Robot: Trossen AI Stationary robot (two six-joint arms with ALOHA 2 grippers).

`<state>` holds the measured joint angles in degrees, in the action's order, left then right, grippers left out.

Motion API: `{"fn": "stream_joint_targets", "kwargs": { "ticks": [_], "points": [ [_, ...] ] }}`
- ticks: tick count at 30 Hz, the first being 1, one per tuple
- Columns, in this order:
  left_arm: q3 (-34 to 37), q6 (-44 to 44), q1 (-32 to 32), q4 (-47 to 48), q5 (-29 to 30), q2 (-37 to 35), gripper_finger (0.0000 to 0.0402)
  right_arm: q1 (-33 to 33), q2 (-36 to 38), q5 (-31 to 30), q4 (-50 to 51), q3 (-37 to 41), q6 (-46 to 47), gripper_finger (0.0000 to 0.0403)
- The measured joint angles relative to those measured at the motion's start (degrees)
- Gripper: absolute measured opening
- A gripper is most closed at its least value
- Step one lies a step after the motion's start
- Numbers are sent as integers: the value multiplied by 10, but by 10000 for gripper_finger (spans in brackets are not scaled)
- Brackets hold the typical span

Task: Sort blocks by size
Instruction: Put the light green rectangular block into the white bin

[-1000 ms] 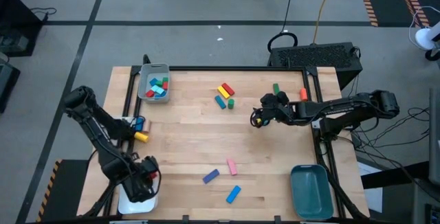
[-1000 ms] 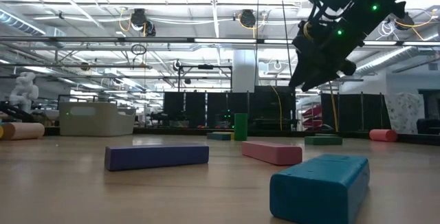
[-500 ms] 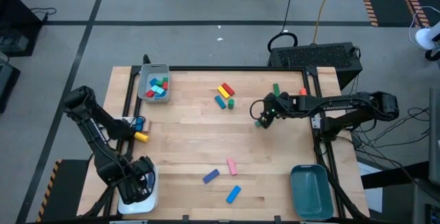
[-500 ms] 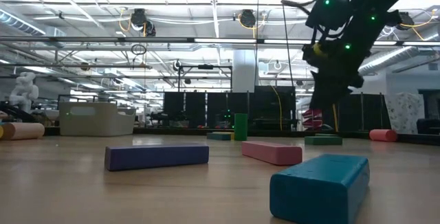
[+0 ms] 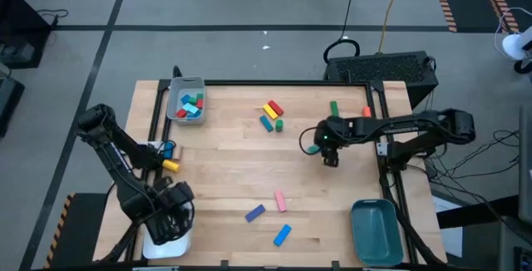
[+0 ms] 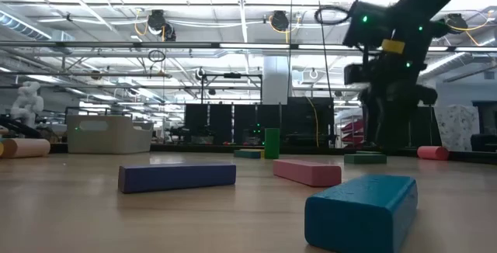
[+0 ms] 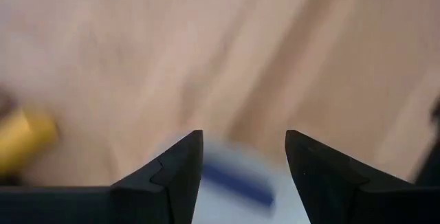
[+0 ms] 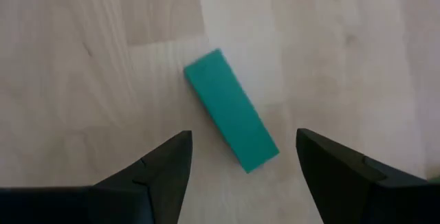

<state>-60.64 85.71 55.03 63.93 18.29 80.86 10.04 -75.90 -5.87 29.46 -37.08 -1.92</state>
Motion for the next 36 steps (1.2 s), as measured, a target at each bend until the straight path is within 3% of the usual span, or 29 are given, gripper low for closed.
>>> {"fn": "stream_joint_targets", "kwargs": {
  "ticks": [3, 6, 23, 36],
  "points": [
    [0, -12, -6, 0, 102, 0, 208, 0, -36, -4, -13, 0, -5, 247],
    [0, -12, -14, 0, 155, 0, 208, 0, -66, -6, -21, 0, -14, 247],
    [0, -108, -113, 1, 259, 0, 208, 0, -95, -1, -37, -1, -19, 247],
    [11, -270, -206, -27, 361, 0, 208, 0, -96, 1, -48, 0, -1, 246]
  ]
}}
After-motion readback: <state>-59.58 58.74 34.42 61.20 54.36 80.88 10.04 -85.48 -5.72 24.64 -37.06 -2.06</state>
